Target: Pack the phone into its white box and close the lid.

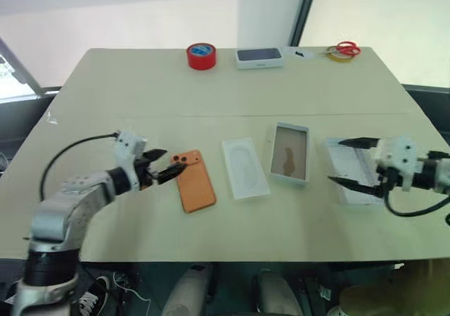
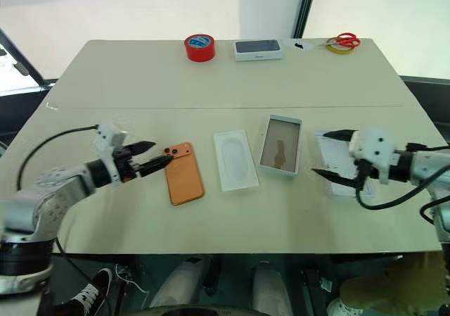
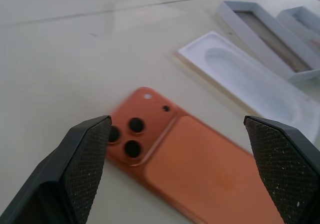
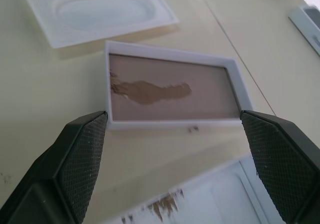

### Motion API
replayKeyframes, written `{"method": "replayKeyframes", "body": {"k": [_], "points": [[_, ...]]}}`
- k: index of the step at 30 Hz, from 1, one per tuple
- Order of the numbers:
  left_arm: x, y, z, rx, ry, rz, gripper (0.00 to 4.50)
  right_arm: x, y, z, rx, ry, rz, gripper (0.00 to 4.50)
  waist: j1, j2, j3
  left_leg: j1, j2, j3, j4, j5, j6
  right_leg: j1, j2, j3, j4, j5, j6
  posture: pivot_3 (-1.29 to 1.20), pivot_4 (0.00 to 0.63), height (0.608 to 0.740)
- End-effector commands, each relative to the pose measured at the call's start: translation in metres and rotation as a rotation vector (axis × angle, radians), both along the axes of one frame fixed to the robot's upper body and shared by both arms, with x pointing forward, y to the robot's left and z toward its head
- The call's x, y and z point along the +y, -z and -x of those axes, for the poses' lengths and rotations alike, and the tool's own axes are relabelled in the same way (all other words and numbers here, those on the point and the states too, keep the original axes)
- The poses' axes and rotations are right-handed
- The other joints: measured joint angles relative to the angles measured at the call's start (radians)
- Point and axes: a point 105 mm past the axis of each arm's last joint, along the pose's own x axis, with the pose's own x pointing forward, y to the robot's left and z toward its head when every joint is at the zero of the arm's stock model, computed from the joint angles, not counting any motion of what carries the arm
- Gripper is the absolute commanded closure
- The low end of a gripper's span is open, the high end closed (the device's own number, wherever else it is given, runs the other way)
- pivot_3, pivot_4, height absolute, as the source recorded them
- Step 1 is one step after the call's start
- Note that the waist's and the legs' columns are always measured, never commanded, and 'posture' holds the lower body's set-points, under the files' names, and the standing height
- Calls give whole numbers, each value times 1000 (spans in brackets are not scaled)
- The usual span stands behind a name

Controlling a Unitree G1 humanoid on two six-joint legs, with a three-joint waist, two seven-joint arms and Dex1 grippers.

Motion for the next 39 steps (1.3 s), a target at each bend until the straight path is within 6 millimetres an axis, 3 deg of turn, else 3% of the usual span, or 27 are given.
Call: {"method": "replayKeyframes", "body": {"k": [1, 8, 11, 18, 33, 36, 39], "points": [[-23, -4, -5, 82, 0, 85, 41, 28, -6, -3, -42, -94, -15, 64, 4, 0, 0, 0, 0, 0, 0, 0, 0, 0, 0, 0, 0, 0, 0, 0, 150, 740], [-67, -5, -17, 274, 15, 323, 41, 54, 11, -5, -31, -170, -2, 64, 7, -1, 0, -2, 0, -2, 8, 0, 0, 2, 1, -3, 1, 0, 1, 0, 150, 740], [-78, 1, -19, 321, 10, 333, 41, 63, 17, -4, -41, -198, 13, 64, 6, -1, 0, -2, 0, -2, 10, 0, 0, 4, 1, -3, 1, 0, 1, 0, 150, 740], [-90, 12, -26, 452, -16, 407, 41, 81, 14, -13, -69, -178, -57, 64, 8, -1, 0, -2, -1, -3, 10, 0, 0, 4, 1, -3, 2, 0, 1, 0, 150, 740], [-112, 33, -19, 573, 58, 409, 41, 83, 11, -12, -92, -164, -43, 64, 6, -1, 0, -1, -1, -3, 10, 0, 0, 5, 1, -4, 1, 0, 1, 0, 150, 740], [-109, 39, -19, 588, 43, 397, 885, 82, 10, -13, -101, -157, -41, 0, 7, -2, 0, -1, -1, -3, 10, 0, 0, 6, 1, -4, 1, 0, 1, 0, 150, 740], [-104, 43, -20, 590, 21, 389, 2398, 80, 11, -13, -100, -157, -30, 0, 7, -2, 0, -1, -1, -3, 10, 0, 0, 6, 1, -4, 1, 0, 1, 0, 150, 740]]}}
